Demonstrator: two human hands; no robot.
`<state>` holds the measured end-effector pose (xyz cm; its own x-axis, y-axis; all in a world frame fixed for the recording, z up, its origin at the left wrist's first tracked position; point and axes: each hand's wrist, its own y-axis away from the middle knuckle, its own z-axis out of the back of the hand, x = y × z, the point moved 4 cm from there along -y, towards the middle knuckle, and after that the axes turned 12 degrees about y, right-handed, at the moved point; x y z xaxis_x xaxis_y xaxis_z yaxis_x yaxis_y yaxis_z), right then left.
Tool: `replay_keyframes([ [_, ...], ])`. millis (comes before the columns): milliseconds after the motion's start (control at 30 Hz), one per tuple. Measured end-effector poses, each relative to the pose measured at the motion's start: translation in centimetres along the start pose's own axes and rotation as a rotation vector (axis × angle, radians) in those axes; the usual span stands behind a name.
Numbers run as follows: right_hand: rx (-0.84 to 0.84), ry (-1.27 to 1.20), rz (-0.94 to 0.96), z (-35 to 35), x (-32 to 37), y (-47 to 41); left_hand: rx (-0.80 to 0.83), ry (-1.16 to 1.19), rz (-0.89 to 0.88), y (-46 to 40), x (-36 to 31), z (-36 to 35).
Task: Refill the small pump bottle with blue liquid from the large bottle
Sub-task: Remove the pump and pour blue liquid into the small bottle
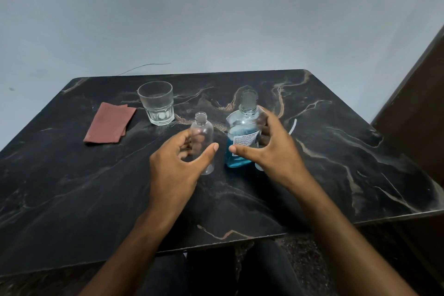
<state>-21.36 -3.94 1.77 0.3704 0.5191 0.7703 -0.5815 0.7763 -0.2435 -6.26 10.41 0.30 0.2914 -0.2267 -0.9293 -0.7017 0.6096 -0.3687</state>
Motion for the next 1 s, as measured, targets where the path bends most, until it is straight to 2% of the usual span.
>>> replay_keyframes([
  [233, 0.014, -0.313, -0.005, 0.5, -0.6, -1.5, 0.026, 0.005, -0.001, -0.2, -0.3, 0.2],
  [367, 0.051, -0.355, -0.011, -0.3, -0.6, -2.3, 0.053, -0.013, -0.029, -0.2, -0.6, 0.0],
  [467, 0.056, -0.313, 0.010, -0.6, -0.5, -2.7, 0.061, -0.020, -0.037, -0.1, -0.6, -0.1],
  [600, -0.035, -0.241, 0.037, -0.2, 0.0, -2.9, 0.055, -0.057, -0.049, -0.1, -0.5, -0.1],
  [733, -0.165, -0.053, 0.137, 1.4, 0.7, -3.4, 0.059, -0.062, -0.075, -0.3, -0.7, -0.4],
  [1000, -0.289, 0.309, 0.300, 3.6, 1.2, -3.9, 0.068, -0.122, -0.144, -0.8, -1.4, -1.2],
])
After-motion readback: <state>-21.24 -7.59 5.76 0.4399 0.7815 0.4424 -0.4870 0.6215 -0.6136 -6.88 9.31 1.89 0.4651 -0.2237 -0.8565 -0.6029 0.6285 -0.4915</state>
